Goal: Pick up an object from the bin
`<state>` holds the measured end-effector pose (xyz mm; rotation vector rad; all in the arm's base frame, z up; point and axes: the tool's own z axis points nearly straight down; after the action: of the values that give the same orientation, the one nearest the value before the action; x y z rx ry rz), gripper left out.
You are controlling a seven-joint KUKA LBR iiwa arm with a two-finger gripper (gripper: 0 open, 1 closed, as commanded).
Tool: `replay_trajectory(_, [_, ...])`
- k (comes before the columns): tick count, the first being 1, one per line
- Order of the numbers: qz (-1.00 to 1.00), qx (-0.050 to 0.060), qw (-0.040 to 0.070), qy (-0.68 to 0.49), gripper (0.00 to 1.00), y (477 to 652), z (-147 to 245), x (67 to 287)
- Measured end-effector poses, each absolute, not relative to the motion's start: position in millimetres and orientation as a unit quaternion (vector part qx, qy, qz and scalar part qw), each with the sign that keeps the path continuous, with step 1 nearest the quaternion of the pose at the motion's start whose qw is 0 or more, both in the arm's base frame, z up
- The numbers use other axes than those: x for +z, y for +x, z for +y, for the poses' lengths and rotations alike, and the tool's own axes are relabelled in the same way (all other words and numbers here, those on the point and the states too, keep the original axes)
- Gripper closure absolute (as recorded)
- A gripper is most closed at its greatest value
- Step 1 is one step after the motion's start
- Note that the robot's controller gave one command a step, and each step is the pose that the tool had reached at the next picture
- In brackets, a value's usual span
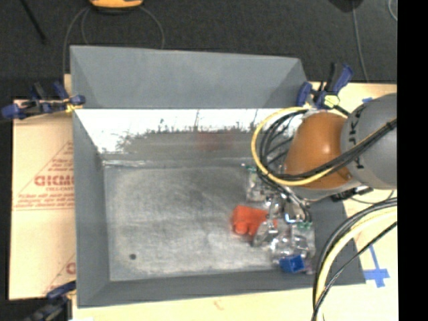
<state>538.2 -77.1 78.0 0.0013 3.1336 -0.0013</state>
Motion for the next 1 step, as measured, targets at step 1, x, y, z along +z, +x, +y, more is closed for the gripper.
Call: replay_trajectory(1, [1.0, -0.001, 0.004, 0.0, 0.0, 539.8, -78.2, 79.0])
